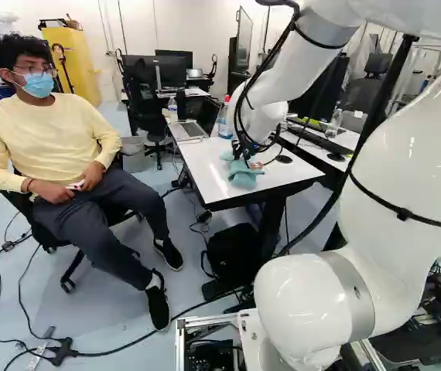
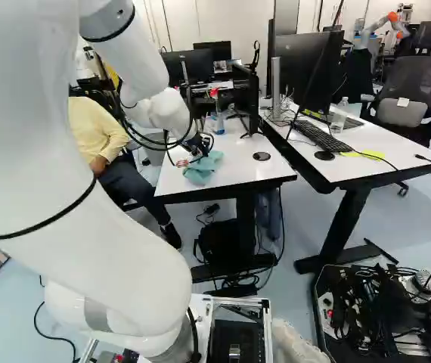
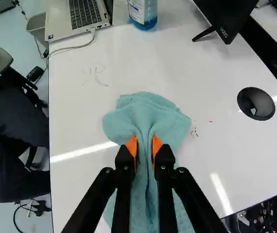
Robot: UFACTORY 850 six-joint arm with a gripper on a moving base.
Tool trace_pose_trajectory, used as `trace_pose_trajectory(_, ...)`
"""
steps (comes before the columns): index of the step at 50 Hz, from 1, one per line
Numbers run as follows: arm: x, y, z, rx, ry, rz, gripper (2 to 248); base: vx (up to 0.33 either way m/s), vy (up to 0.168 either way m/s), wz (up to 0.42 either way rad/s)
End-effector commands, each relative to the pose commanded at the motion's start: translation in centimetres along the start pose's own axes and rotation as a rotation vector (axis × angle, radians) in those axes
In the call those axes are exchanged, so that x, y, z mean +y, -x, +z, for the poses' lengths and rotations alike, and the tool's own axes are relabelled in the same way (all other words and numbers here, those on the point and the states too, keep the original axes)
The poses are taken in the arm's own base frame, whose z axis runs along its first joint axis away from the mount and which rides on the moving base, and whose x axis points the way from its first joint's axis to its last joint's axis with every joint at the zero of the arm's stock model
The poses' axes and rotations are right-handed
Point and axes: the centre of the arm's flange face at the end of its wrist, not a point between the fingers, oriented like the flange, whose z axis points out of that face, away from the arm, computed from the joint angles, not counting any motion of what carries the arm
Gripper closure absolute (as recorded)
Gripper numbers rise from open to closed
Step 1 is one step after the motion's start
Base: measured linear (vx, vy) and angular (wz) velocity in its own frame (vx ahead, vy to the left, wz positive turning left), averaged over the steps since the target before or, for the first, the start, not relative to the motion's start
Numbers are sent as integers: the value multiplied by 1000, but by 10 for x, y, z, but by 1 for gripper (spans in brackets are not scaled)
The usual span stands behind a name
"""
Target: Clean the table with the green towel
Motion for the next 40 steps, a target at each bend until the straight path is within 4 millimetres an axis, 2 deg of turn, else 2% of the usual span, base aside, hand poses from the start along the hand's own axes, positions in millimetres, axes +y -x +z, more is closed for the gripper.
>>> trace_pose_trajectory(12,1,1,13,13,3,1,194,0,0,0)
trace_pose_trajectory(40,1,1,15,39,3,1,194,0,0,0)
